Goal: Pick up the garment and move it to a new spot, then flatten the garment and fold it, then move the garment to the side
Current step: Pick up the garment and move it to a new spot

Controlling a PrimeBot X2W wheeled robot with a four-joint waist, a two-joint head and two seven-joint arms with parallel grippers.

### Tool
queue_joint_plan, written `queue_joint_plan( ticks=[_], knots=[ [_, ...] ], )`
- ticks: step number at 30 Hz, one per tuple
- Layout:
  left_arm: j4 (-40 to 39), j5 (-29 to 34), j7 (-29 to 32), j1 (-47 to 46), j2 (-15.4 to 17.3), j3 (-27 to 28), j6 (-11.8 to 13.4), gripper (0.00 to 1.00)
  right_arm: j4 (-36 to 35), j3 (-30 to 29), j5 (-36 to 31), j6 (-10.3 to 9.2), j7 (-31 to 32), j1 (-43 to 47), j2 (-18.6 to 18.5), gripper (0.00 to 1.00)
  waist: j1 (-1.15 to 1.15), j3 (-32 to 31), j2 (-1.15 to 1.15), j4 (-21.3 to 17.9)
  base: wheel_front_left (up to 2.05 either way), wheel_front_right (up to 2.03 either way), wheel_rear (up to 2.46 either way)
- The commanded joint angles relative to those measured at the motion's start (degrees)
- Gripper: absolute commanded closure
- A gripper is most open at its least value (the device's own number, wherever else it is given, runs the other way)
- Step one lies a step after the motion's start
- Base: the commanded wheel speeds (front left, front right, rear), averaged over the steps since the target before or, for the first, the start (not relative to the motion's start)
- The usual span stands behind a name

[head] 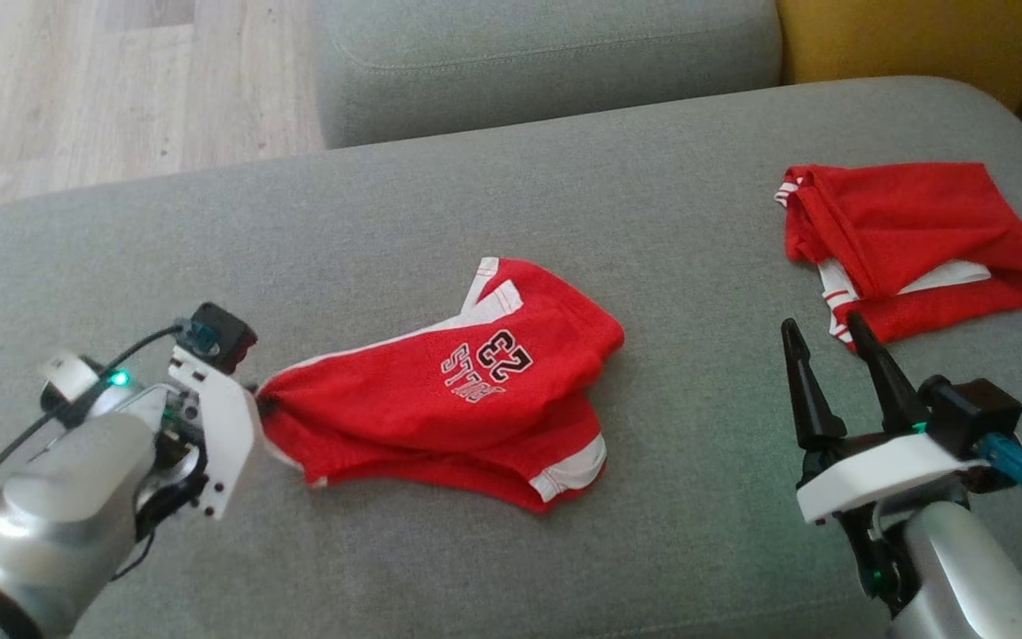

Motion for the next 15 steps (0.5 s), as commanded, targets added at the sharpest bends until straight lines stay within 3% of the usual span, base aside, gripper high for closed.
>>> queue_joint_plan(
  ticks=[1,4,7,10,15],
  knots=[
    [0.52,-0.26,-2.93,-4.63,1.03,2.88,0.08,0.00,-1.52,0.94,0.44,0.43,0.05,-1.30,-0.83,0.00,0.00,-0.41,0.00,0.25,0.00,0.00,0.00],
    [0.69,-0.19,-5.85,-5.23,0.71,3.68,0.28,0.00,-1.53,0.74,0.47,0.43,0.04,-0.87,-0.77,0.00,0.00,-0.79,0.00,0.47,0.00,0.00,0.00],
    [-0.89,-0.05,-10.89,-5.58,1.09,5.60,2.78,0.00,-1.70,-0.15,0.36,0.43,-0.04,0.10,-0.67,0.00,0.00,-1.34,0.00,0.99,0.00,0.00,0.00],
    [-5.06,-0.70,-16.94,-4.76,2.09,9.02,8.21,0.00,-2.32,-1.23,0.10,0.43,-0.18,1.17,-0.56,0.00,0.00,-1.79,0.00,1.79,0.00,0.00,0.00],
    [-16.65,-2.90,-23.87,2.52,4.65,16.12,20.77,0.00,-4.01,-2.77,0.23,0.43,-0.55,2.62,0.78,0.00,0.00,-2.12,0.00,2.87,0.00,0.00,0.00]
  ],
)
